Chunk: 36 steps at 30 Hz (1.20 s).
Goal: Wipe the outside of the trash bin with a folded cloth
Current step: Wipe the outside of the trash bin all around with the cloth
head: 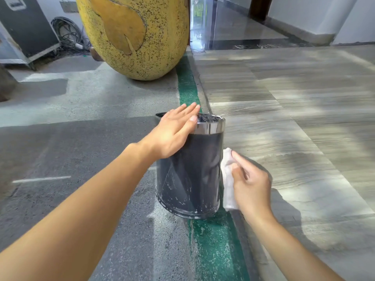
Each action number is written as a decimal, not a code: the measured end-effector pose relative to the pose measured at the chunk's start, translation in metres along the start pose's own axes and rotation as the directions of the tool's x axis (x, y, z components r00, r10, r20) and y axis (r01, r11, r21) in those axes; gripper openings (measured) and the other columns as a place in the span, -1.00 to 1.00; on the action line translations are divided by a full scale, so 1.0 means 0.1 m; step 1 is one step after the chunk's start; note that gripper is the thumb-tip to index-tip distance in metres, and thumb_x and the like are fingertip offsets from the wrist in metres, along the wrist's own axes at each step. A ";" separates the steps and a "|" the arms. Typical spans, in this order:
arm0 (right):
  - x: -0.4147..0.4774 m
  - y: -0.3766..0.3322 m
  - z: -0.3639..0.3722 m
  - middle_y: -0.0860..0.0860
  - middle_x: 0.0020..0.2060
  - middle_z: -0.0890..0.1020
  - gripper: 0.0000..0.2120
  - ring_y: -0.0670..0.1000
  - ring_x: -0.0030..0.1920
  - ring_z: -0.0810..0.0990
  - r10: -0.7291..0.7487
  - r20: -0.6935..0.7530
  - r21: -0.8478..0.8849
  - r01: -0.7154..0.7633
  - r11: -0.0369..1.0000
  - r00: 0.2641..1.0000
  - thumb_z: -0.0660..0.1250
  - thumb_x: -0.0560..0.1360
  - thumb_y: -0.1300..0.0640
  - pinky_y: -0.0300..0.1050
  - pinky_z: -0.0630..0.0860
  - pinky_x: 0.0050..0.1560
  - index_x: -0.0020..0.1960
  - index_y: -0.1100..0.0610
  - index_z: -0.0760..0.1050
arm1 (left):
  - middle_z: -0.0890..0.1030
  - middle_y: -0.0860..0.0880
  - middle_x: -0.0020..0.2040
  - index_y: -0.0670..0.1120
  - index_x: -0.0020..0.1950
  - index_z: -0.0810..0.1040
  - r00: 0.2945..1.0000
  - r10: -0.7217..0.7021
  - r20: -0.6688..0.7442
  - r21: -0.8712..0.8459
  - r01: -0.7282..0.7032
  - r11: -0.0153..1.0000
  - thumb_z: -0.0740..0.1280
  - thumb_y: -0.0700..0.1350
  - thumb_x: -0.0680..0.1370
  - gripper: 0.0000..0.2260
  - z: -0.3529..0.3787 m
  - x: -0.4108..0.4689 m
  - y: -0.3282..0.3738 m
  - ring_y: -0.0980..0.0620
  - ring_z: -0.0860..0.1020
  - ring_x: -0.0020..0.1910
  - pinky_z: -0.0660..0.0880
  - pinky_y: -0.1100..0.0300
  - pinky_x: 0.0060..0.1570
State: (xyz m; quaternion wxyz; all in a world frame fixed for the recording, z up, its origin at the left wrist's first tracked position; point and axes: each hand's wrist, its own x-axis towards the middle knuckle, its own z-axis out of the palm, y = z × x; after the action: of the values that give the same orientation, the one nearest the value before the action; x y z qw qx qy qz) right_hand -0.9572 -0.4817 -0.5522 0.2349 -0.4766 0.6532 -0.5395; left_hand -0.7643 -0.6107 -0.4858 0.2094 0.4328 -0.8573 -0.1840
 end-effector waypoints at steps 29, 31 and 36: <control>-0.08 0.40 -0.09 0.11 0.15 0.64 -0.61 0.05 0.23 0.56 -0.416 0.080 -0.388 0.413 0.824 0.906 0.30 0.43 0.56 -0.39 0.21 0.38 0.16 0.24 0.59 | 0.10 0.23 0.62 0.35 0.57 0.07 0.984 -0.171 0.057 0.140 0.162 0.977 -0.24 0.41 0.54 -0.40 0.36 0.57 0.41 0.01 0.10 0.58 -0.06 -0.17 0.47; -0.21 0.55 -0.12 -0.04 0.16 0.63 -0.64 -0.10 0.22 0.53 -0.370 0.165 -0.401 0.404 0.822 0.914 0.27 0.49 0.48 -0.39 0.19 0.41 0.13 0.13 0.62 | 0.11 0.22 0.62 0.35 0.57 0.09 0.980 -0.195 0.046 0.130 0.188 0.974 -0.22 0.41 0.56 -0.41 0.36 0.65 0.43 -0.02 0.11 0.58 -0.07 -0.20 0.47; -0.64 0.93 -0.17 -0.20 0.26 0.47 -0.50 -0.10 0.28 0.45 -0.105 0.431 -0.439 0.310 0.843 0.896 0.23 0.47 0.43 -0.52 0.15 0.30 0.27 -0.04 0.47 | 0.13 0.19 0.62 0.35 0.57 0.11 0.974 -0.224 0.038 0.117 0.218 0.969 -0.21 0.41 0.57 -0.42 0.36 0.75 0.39 -0.07 0.12 0.58 -0.08 -0.18 0.46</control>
State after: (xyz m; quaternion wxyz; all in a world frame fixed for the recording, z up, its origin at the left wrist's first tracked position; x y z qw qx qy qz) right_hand -0.9771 -0.4208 -0.6464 0.1685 -0.6878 0.6526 -0.2694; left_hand -0.8499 -0.6456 -0.4820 0.1411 0.5319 -0.8177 -0.1689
